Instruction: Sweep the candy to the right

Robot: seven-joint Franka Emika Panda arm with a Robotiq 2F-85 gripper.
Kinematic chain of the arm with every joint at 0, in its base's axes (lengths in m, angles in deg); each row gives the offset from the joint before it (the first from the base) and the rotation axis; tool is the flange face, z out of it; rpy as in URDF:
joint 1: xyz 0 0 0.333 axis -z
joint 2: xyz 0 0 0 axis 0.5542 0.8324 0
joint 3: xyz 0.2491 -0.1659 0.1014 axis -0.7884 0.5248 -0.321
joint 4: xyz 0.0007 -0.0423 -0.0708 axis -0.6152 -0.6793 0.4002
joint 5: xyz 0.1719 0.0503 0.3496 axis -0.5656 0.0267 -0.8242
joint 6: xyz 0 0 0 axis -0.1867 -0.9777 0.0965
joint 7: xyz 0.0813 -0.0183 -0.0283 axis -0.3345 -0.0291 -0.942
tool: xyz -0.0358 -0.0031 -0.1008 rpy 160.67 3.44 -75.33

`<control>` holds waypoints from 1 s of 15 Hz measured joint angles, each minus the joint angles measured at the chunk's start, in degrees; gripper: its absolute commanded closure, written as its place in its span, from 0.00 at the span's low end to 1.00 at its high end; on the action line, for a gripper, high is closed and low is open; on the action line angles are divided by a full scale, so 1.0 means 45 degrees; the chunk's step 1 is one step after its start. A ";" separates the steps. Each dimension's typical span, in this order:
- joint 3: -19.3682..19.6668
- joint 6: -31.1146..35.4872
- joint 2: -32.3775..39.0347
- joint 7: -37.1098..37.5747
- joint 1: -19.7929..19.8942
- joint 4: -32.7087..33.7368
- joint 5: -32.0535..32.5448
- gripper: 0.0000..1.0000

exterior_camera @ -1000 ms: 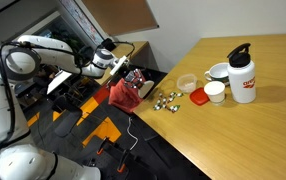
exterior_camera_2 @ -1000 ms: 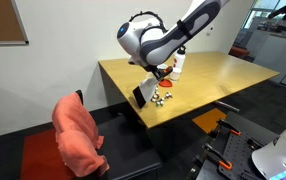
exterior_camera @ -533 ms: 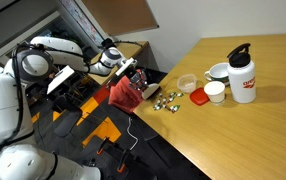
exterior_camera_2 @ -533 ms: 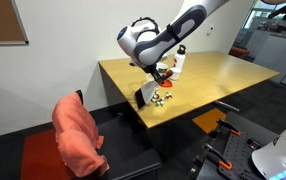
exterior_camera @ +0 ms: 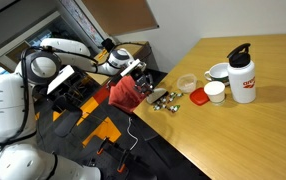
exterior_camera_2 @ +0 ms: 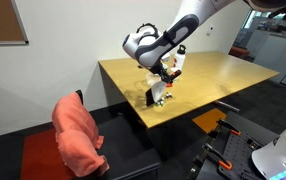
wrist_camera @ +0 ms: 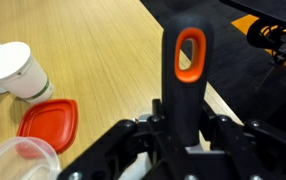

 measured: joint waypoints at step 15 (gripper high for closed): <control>0.0437 0.1211 -0.1379 -0.0442 0.1335 -0.3060 0.3757 0.88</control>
